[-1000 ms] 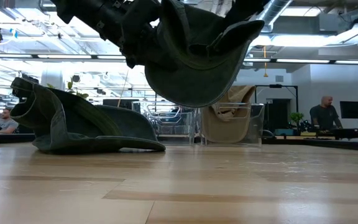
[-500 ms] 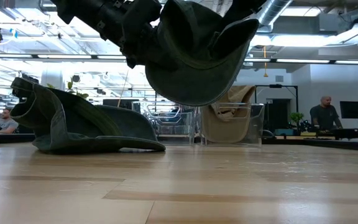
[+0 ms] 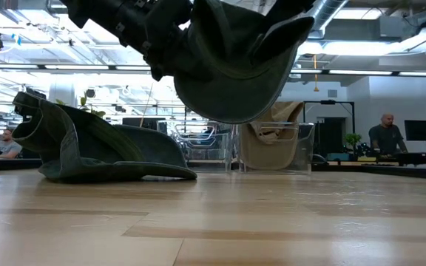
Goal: Pick & Place hat
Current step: Put the right black cap into the left transparent bin
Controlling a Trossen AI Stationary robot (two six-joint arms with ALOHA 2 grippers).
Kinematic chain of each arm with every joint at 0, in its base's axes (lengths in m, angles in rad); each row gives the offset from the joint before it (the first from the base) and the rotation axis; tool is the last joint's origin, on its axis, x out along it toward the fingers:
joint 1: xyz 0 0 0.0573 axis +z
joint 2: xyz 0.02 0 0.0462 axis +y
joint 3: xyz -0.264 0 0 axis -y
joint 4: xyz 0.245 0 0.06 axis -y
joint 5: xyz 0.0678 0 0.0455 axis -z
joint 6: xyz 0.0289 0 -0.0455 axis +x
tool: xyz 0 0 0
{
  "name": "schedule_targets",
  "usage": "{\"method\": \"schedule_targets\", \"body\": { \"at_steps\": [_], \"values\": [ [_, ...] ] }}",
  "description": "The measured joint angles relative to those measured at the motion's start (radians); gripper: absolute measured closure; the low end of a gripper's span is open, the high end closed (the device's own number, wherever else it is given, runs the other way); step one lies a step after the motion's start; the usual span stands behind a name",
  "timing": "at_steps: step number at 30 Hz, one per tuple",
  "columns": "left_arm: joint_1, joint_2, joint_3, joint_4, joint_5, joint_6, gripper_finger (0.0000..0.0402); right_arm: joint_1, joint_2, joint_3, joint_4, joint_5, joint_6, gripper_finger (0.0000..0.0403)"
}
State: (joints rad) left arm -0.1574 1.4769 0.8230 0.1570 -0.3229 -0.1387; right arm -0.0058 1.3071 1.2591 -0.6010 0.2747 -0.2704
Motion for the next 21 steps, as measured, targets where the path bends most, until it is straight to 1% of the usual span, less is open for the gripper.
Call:
{"method": "schedule_targets", "body": {
  "at_steps": [2, 5, 10, 15, 18, 21],
  "values": [
    [0.0, 0.0, 0.0, 0.002, -0.001, 0.0, 0.0376, 0.007, 0.0, 0.0, 0.0, 0.0, 0.0, 0.04],
    [0.0, 0.0, 0.0, 0.013, -0.005, 0.0, 0.0355, 0.014, 0.0, 0.0, 0.0, -0.003, 0.0, 0.0401],
    [0.0, 0.0, 0.0, 0.022, -0.008, 0.0, 0.0303, 0.014, 0.0, 0.0, 0.0, -0.003, 0.0, 0.0401],
    [0.0, 0.0, 0.0, 0.023, -0.047, 0.0, 0.0256, 0.014, 0.001, 0.0, -0.017, 0.018, 0.0, 0.0402],
    [0.0, -0.003, 0.0, 0.021, -0.051, 0.0, 0.024, 0.014, 0.001, 0.0, -0.037, 0.025, 0.006, 0.0402],
    [0.0, -0.027, 0.0, 0.016, -0.051, 0.001, 0.0232, 0.016, 0.001, 0.0, -0.052, 0.027, 0.01, 0.0402]
  ]
}}
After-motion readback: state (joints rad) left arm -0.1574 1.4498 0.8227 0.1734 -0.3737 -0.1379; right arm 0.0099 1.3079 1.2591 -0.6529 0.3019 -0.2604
